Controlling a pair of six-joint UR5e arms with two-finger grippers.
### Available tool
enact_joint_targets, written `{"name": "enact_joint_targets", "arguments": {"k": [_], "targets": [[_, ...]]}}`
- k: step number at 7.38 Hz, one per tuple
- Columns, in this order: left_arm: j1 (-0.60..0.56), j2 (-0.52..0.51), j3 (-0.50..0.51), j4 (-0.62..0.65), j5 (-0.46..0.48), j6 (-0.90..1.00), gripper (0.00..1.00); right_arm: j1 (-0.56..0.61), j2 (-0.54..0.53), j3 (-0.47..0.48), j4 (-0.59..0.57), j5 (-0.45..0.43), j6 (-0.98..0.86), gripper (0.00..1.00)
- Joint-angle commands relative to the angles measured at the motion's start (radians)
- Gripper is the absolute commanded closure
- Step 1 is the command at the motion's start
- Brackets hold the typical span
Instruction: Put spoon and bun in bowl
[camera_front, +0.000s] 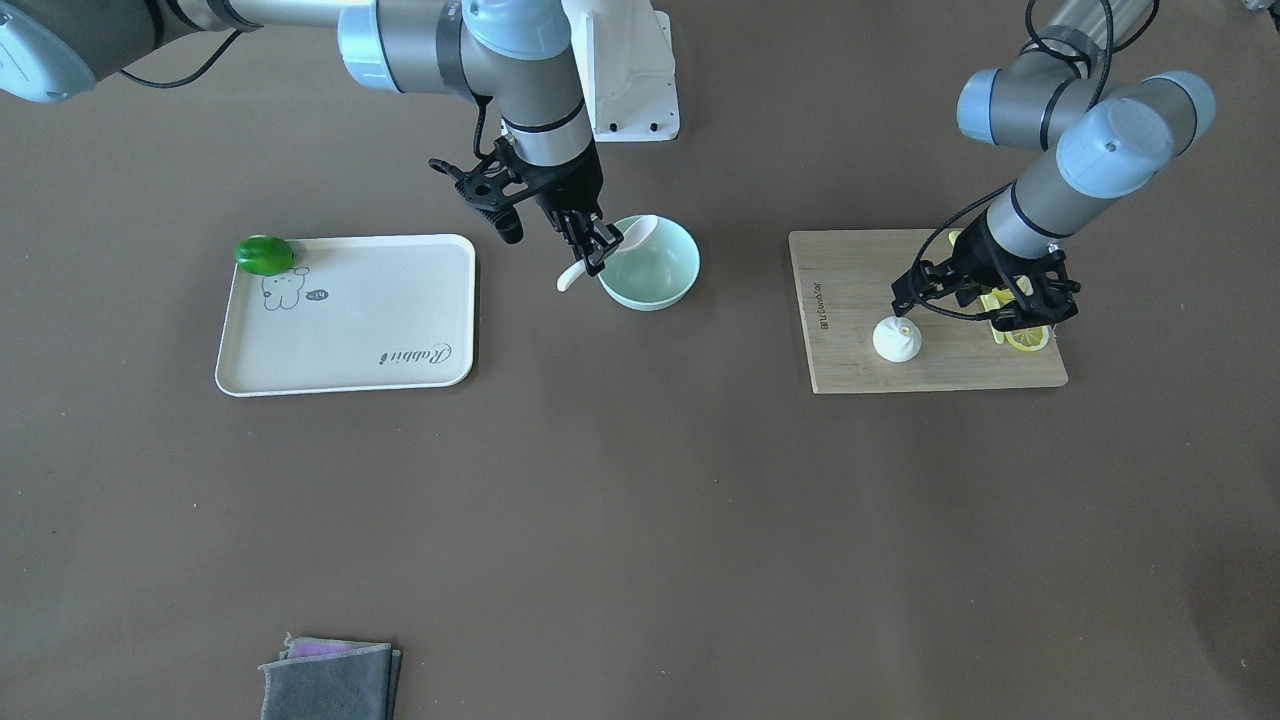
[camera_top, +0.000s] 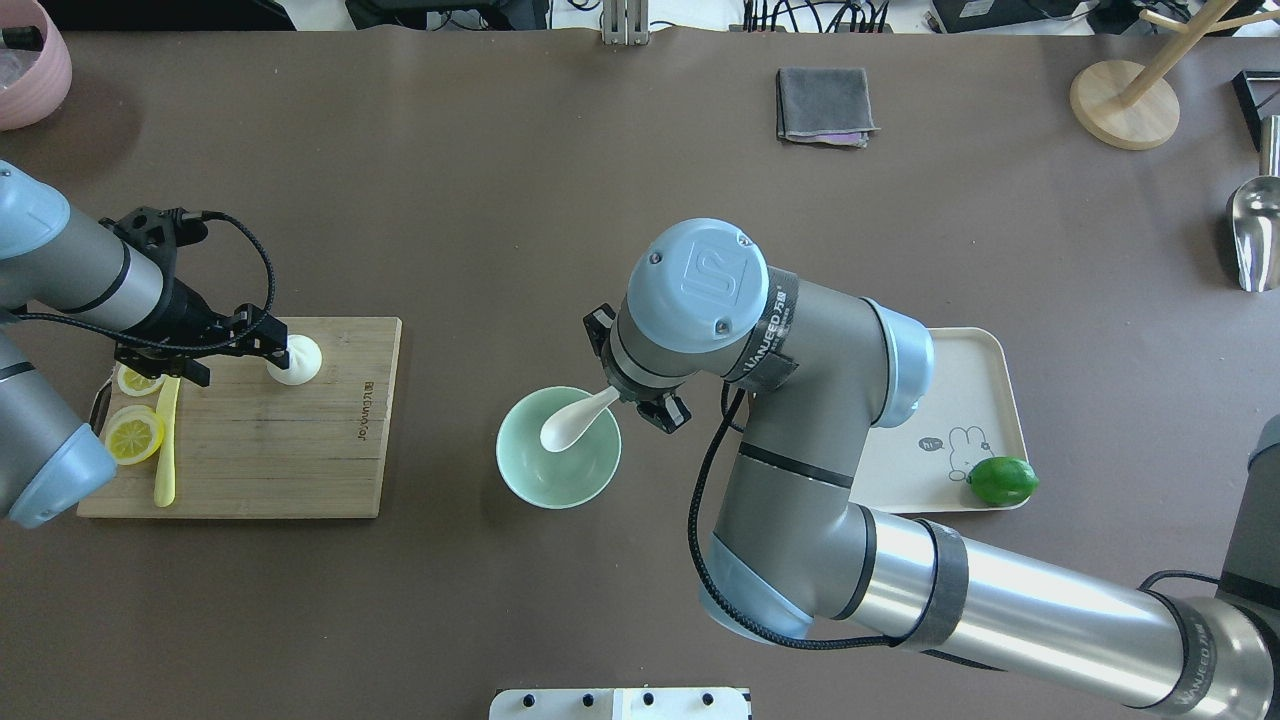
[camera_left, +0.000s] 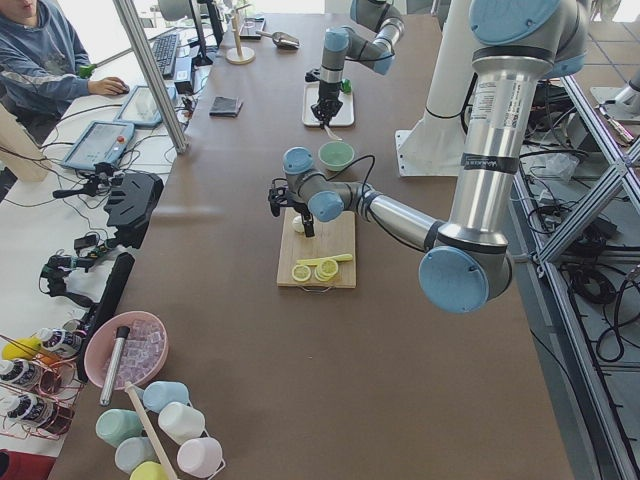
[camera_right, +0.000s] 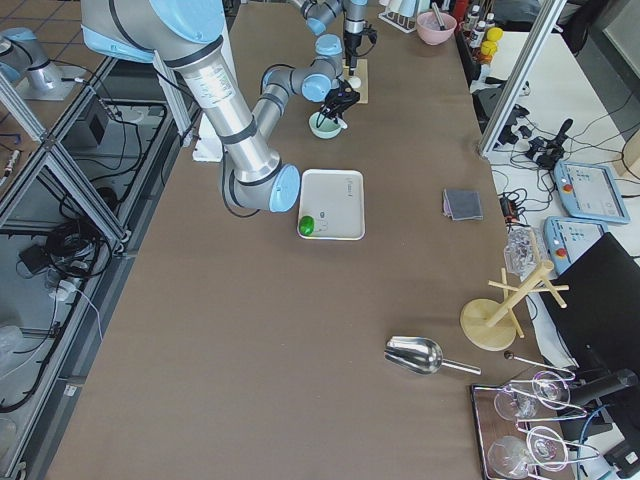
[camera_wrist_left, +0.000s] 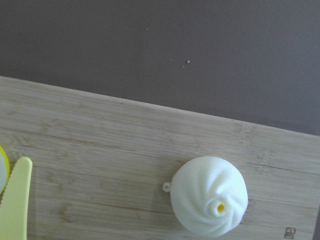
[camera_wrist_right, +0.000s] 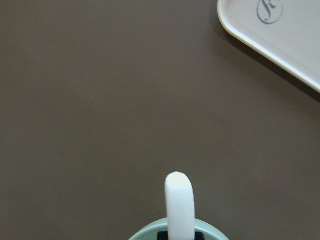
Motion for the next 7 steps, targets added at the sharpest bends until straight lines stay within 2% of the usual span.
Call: {"name": "enact_joint_targets", "arguments": {"k": [1,2,3,6,7], "targets": [[0.004,-0.006,0.024,-0.002,0.0,0.002,0.02,-0.032,-0.006,-0.007,0.0,-0.039,0.002,0.97],[0.006,-0.011,0.032,-0.002,0.002,0.002,0.02,-0.032,-0.007,-0.007,0.0,-0.039,-0.001,0.27],[0.007,-0.035,0.046,-0.002,0.002,0.002,0.03,-0.017,-0.007,-0.003,-0.001,-0.036,-0.005,0.0],[0.007,-0.101,0.087,0.0,0.002,0.001,0.05,0.017,-0.022,0.007,0.0,-0.021,-0.018,0.0],[0.007,-0.122,0.11,-0.002,0.002,0.002,0.2,0.026,-0.027,0.014,-0.001,-0.021,-0.025,0.0]]}}
